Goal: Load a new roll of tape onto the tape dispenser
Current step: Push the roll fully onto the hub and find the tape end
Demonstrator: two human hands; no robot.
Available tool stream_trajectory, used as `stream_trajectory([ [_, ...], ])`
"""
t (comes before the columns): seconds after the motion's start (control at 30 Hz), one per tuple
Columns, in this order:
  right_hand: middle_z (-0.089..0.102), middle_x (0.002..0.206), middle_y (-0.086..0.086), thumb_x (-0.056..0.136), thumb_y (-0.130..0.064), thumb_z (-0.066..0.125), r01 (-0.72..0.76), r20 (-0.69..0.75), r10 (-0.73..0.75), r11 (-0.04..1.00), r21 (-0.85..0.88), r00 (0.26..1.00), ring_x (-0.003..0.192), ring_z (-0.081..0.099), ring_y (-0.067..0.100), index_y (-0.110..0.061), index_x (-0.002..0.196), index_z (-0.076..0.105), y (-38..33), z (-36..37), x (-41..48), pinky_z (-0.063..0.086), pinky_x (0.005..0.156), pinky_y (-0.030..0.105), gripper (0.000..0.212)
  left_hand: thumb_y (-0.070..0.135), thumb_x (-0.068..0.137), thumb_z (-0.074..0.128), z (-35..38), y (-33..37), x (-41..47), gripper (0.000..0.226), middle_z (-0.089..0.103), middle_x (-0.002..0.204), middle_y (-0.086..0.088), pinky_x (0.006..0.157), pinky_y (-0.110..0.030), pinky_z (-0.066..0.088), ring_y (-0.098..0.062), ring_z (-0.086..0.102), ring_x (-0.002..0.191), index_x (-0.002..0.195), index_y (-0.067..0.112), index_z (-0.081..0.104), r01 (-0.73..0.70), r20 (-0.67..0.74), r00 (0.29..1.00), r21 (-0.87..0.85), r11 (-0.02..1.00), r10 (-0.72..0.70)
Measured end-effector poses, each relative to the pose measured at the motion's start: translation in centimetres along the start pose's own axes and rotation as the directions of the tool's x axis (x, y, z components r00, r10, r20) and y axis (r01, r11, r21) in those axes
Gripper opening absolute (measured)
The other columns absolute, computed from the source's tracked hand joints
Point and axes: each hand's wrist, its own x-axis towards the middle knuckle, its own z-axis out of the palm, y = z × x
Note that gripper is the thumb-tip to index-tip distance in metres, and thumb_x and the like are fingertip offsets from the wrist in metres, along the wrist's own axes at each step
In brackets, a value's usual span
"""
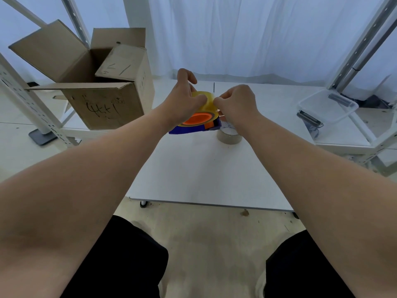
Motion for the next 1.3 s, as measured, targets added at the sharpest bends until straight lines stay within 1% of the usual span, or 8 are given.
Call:
stream_trajectory([
  [0.13, 0.067, 0.106, 0.011, 0.087, -0.032, 0.064, -0.067, 0.031, 0.064, 0.992, 0.108, 0.997, 0.093, 0.068, 0.027, -0.007, 0.103, 0.064, 0.2, 0.1, 0.1, 0.06, 0.072, 0.038, 0.03, 0.022, 0.085, 0.055, -0.1, 0.2, 0.0, 0.038, 0.052, 0.094, 0.001, 0.063, -0.022, 0.048, -0.014, 0.055, 0.079, 0.108, 0.026, 0.025, -0.019, -0.002, 1.0, -0.012, 1.0, 0.019],
  [0.23, 0.068, 0.103, 0.009, 0.088, -0.026, 0.064, -0.035, -0.018, 0.037, 0.993, 0.112, 0.999, 0.088, 0.068, 0.025, -0.013, 0.092, 0.063, 0.3, 0.1, 0.2, 0.058, 0.059, 0.029, 0.014, 0.022, 0.085, 0.055, -0.1, 0.2, -0.1, 0.038, 0.054, 0.099, -0.001, 0.066, -0.024, 0.05, -0.016, 0.056, 0.081, 0.108, 0.026, 0.025, -0.019, -0.006, 1.0, -0.018, 1.0, 0.019],
  [0.43, 0.069, 0.096, 0.009, 0.09, -0.023, 0.055, 0.035, -0.05, -0.041, 0.991, -0.129, 0.998, 0.088, 0.065, 0.024, -0.007, 0.095, 0.068, 0.2, 0.3, 0.2, 0.054, 0.077, 0.032, 0.021, 0.023, 0.085, 0.056, 0.0, 0.2, -0.2, 0.038, 0.051, 0.094, 0.002, 0.065, -0.022, 0.049, -0.016, 0.056, 0.08, 0.108, 0.026, 0.025, -0.019, 0.028, 0.999, 0.019, 1.0, 0.018],
  [0.67, 0.066, 0.109, 0.016, 0.089, -0.02, 0.06, -0.213, 0.077, 0.204, 0.968, 0.133, 0.976, 0.091, 0.067, 0.03, -0.001, 0.108, 0.06, 0.7, 0.3, 1.0, 0.059, 0.079, 0.04, 0.026, 0.025, 0.087, 0.054, 0.0, 0.2, -0.2, 0.038, 0.048, 0.092, 0.004, 0.063, -0.02, 0.044, -0.016, 0.054, 0.078, 0.109, 0.026, 0.024, -0.033, 0.058, 0.998, 0.05, 0.998, 0.03],
  [0.87, 0.068, 0.097, 0.017, 0.092, -0.019, 0.048, -0.029, 0.012, 0.031, 0.993, -0.111, 0.999, 0.087, 0.065, 0.027, -0.001, 0.098, 0.066, 0.3, 0.2, 0.5, 0.054, 0.074, 0.035, 0.027, 0.024, 0.086, 0.054, 0.1, 0.1, 0.1, 0.036, 0.047, 0.086, 0.008, 0.061, -0.021, 0.044, -0.016, 0.054, 0.078, 0.108, 0.026, 0.025, -0.033, 0.05, 0.998, 0.03, 0.999, 0.032],
  [0.97, 0.068, 0.1, 0.023, 0.091, -0.012, 0.05, -0.094, 0.037, 0.092, 0.994, 0.061, 0.995, 0.086, 0.068, 0.03, 0.007, 0.098, 0.062, 0.6, -0.3, 0.8, 0.059, 0.079, 0.039, 0.023, 0.024, 0.086, 0.053, -0.3, -0.4, 0.2, 0.033, 0.049, 0.089, 0.005, 0.063, -0.025, 0.046, -0.016, 0.054, 0.08, 0.107, 0.026, 0.028, 0.004, 0.046, 0.999, -0.055, 0.998, -0.002],
  [1.2, 0.07, 0.077, 0.016, 0.096, -0.007, 0.043, -0.248, 0.147, 0.201, 0.837, 0.487, 0.969, 0.062, 0.069, 0.022, -0.004, 0.079, 0.053, 0.5, -2.0, 0.9, 0.061, 0.062, 0.028, 0.02, 0.036, 0.084, 0.061, -1.5, -0.8, 0.1, 0.036, 0.054, 0.086, 0.001, 0.053, -0.021, 0.048, -0.015, 0.058, 0.072, 0.106, 0.026, 0.035, 0.037, 0.059, 0.998, -0.248, 0.968, -0.023],
  [1.3, 0.07, 0.082, 0.016, 0.097, -0.014, 0.042, -0.11, 0.06, 0.096, 0.941, 0.319, 0.994, 0.064, 0.068, 0.021, -0.01, 0.079, 0.053, 0.6, -2.0, 1.2, 0.06, 0.067, 0.031, 0.022, 0.053, 0.072, 0.07, -1.3, -0.8, -0.3, 0.053, 0.056, 0.093, 0.003, 0.059, -0.024, 0.053, -0.016, 0.061, 0.079, 0.109, 0.033, 0.038, 0.027, 0.169, 0.986, -0.128, 0.991, -0.005],
])
